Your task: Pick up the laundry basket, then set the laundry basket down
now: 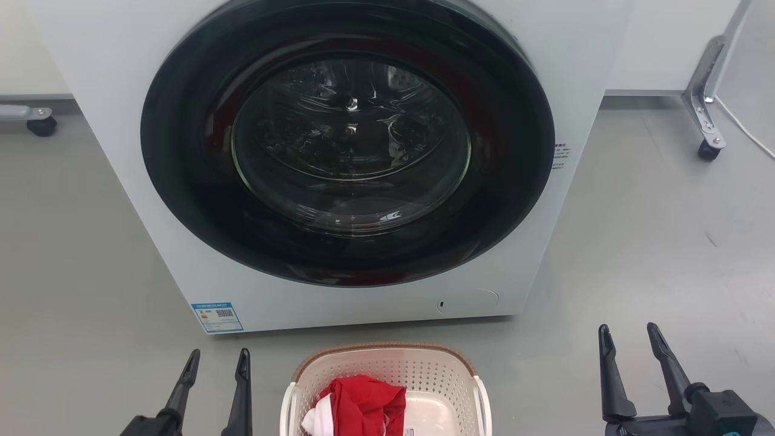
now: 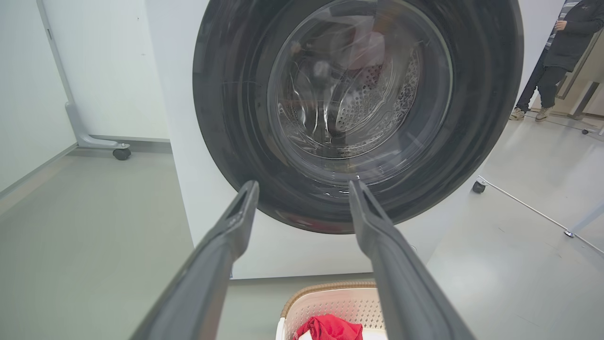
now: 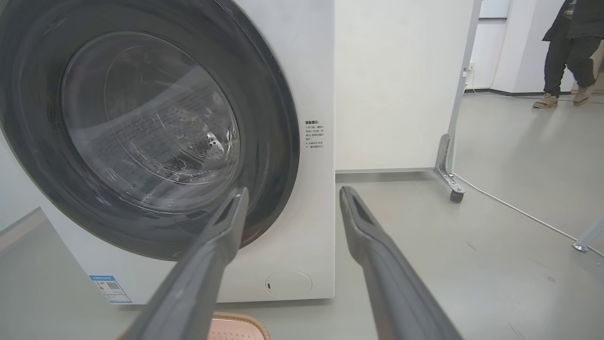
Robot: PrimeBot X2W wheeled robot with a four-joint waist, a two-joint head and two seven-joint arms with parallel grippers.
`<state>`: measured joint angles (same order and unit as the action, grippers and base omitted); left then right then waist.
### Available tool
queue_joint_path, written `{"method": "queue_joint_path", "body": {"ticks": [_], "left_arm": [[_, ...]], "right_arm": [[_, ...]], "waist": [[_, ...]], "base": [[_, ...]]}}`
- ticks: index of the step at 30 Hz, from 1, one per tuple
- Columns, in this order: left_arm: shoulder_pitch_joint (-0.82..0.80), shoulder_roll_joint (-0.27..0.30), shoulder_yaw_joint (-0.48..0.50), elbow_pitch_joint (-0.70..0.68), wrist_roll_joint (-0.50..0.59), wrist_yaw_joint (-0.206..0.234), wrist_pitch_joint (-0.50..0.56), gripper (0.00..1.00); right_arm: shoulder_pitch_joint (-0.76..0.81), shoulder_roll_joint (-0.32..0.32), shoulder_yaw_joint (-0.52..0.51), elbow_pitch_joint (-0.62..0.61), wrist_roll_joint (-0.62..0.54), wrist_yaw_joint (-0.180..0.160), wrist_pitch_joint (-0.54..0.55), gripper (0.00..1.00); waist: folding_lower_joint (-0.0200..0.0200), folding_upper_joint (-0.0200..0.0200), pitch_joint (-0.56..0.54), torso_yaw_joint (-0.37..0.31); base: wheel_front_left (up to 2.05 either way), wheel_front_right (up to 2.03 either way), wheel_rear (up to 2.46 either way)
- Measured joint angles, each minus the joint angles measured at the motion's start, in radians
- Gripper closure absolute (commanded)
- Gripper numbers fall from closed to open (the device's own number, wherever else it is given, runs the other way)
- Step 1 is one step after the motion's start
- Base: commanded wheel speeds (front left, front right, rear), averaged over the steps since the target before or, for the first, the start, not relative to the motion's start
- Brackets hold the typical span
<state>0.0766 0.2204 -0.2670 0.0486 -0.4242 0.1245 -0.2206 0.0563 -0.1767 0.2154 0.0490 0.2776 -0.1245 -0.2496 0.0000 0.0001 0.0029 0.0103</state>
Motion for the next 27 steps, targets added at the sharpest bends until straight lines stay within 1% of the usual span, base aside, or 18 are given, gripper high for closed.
{"method": "queue_joint_path", "body": {"ticks": [14, 19, 20, 24, 27], "left_arm": [[0.015, -0.028, 0.021, -0.012, 0.025, 0.000, 0.044, 0.00], [0.015, -0.033, 0.030, -0.020, 0.049, 0.000, 0.061, 0.00], [0.015, -0.034, 0.031, -0.021, 0.049, 0.000, 0.062, 1.00], [0.021, -0.041, 0.024, 0.019, 0.049, -0.001, 0.062, 1.00], [0.029, -0.044, 0.031, 0.027, 0.040, -0.003, 0.066, 1.00]], "right_arm": [[0.018, 0.013, -0.008, -0.010, -0.018, 0.000, 0.000, 0.00], [0.018, 0.015, -0.010, -0.010, -0.025, 0.000, 0.000, 0.00], [0.018, 0.016, -0.010, -0.010, -0.025, 0.000, 0.000, 1.00], [0.028, 0.025, -0.003, 0.030, -0.024, 0.000, 0.003, 1.00], [0.037, 0.030, -0.008, 0.036, -0.013, 0.003, 0.010, 1.00]], "waist": [[0.0000, 0.0000, -0.005, 0.003], [0.0000, 0.0000, -0.005, 0.004], [0.0000, 0.0000, -0.005, 0.004], [0.0000, -0.0001, -0.005, 0.004], [-0.0001, 0.0000, -0.005, 0.004]], "base": [[0.00, 0.00, 0.00], [0.00, 0.00, 0.00], [0.00, 0.00, 0.00], [0.00, 0.00, 0.00], [0.00, 0.00, 0.00]]}}
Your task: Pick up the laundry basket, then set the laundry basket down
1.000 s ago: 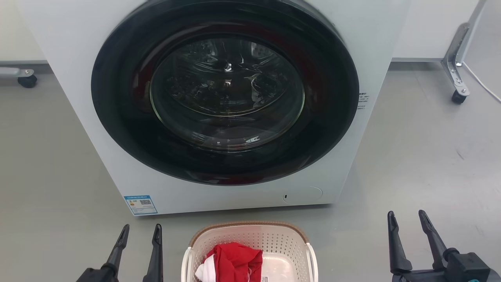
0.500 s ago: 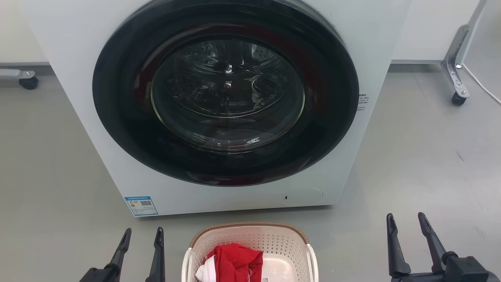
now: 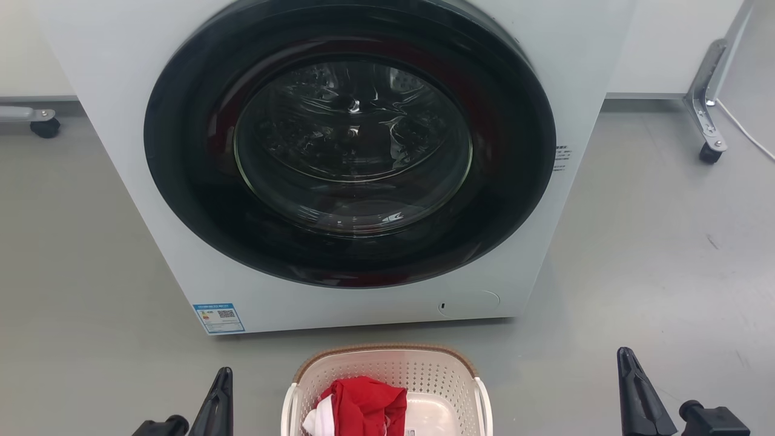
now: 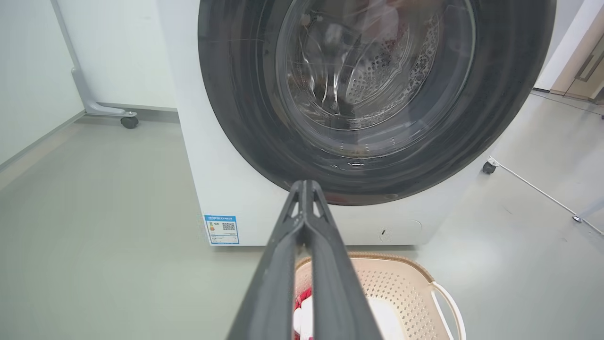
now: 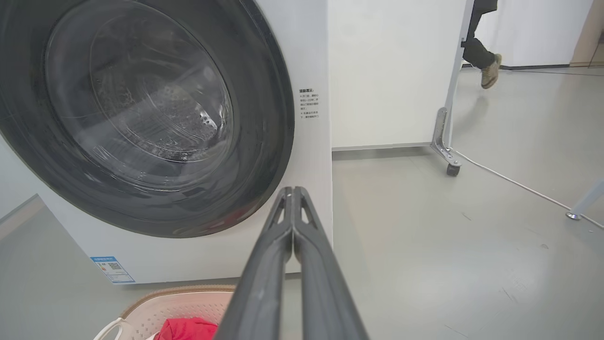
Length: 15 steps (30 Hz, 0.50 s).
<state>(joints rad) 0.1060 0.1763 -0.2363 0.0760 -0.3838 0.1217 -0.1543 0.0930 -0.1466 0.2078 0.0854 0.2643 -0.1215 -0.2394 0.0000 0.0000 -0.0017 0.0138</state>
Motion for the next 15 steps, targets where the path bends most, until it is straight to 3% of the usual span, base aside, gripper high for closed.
{"method": "queue_joint_path", "body": {"ticks": [15], "left_arm": [[-0.014, -0.022, 0.056, 0.033, -0.200, -0.043, 0.048, 1.00]], "right_arm": [[-0.023, 0.016, -0.060, 0.031, 0.223, 0.042, 0.061, 1.00]], "waist": [[0.0000, 0.0000, 0.001, -0.003]], "base": [[0.00, 0.00, 0.00]]}}
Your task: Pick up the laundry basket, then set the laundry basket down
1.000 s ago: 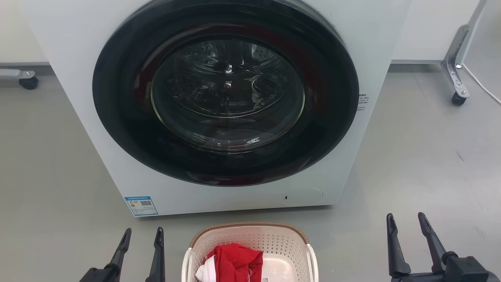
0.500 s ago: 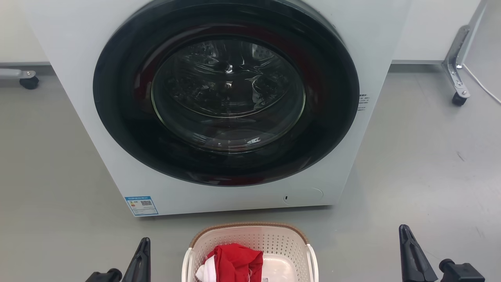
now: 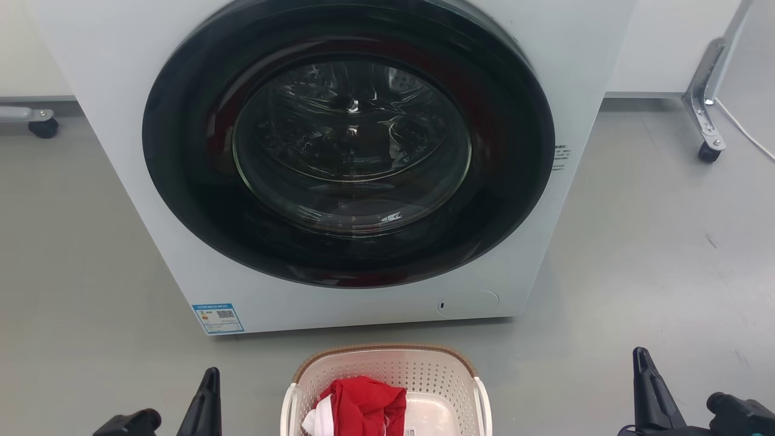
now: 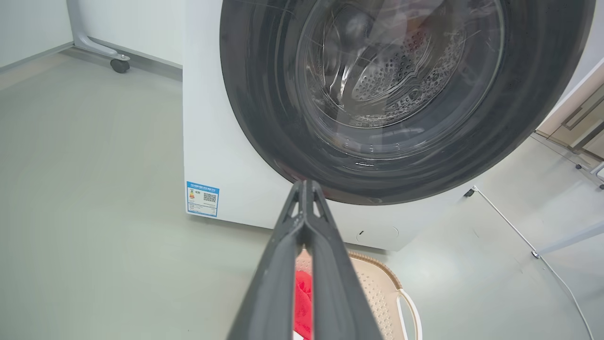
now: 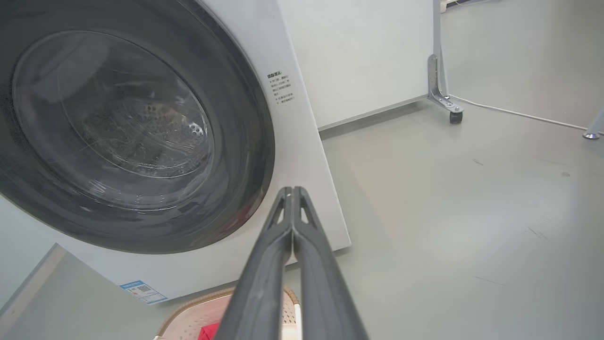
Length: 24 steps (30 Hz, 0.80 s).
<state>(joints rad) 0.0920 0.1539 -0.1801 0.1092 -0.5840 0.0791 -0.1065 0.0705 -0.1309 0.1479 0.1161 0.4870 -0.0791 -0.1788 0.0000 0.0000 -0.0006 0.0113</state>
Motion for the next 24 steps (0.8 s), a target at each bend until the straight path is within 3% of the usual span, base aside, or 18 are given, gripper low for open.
{"method": "queue_joint_path", "body": {"ticks": [24], "left_arm": [[-0.050, -0.032, 0.082, 0.050, -0.307, -0.055, 0.070, 1.00]], "right_arm": [[-0.043, 0.028, -0.086, 0.056, 0.343, 0.055, 0.094, 1.00]], "waist": [[0.0000, 0.0000, 0.001, -0.004]], "base": [[0.00, 0.00, 0.00]]}}
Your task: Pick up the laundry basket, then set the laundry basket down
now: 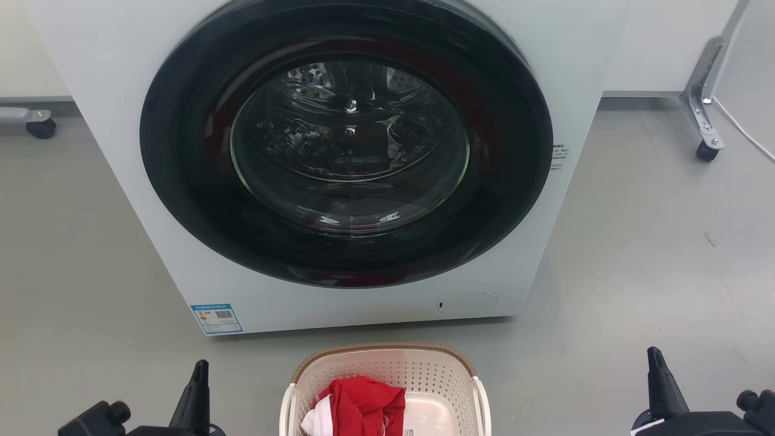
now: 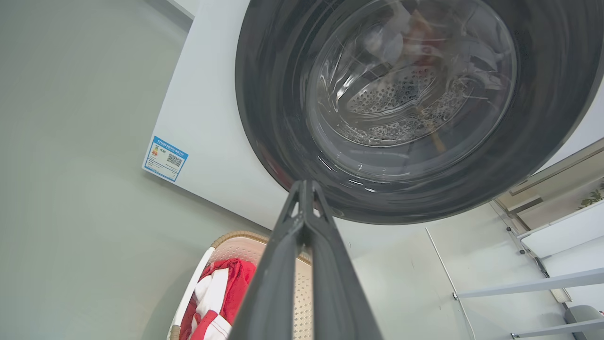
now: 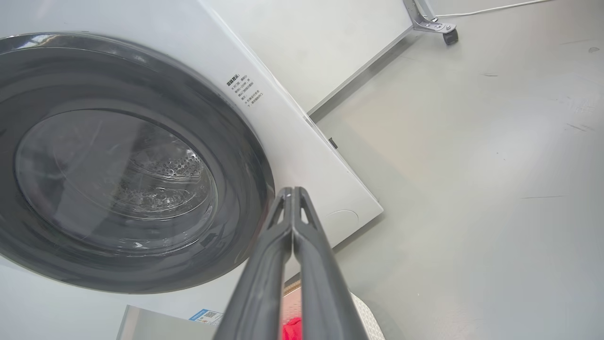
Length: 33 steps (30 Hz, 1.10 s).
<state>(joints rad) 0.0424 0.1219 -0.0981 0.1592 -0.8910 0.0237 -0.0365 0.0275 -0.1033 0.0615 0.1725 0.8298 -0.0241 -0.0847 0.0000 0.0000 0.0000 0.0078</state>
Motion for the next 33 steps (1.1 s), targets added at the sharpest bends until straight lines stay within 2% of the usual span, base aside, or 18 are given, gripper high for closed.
{"method": "queue_joint_path", "body": {"ticks": [33], "left_arm": [[-0.061, -0.044, 0.108, 0.080, -0.410, -0.085, 0.088, 1.00]], "right_arm": [[-0.063, 0.034, -0.113, 0.071, 0.442, 0.084, 0.115, 1.00]], "waist": [[0.0000, 0.0000, 0.001, -0.005]], "base": [[0.00, 0.00, 0.00]]}}
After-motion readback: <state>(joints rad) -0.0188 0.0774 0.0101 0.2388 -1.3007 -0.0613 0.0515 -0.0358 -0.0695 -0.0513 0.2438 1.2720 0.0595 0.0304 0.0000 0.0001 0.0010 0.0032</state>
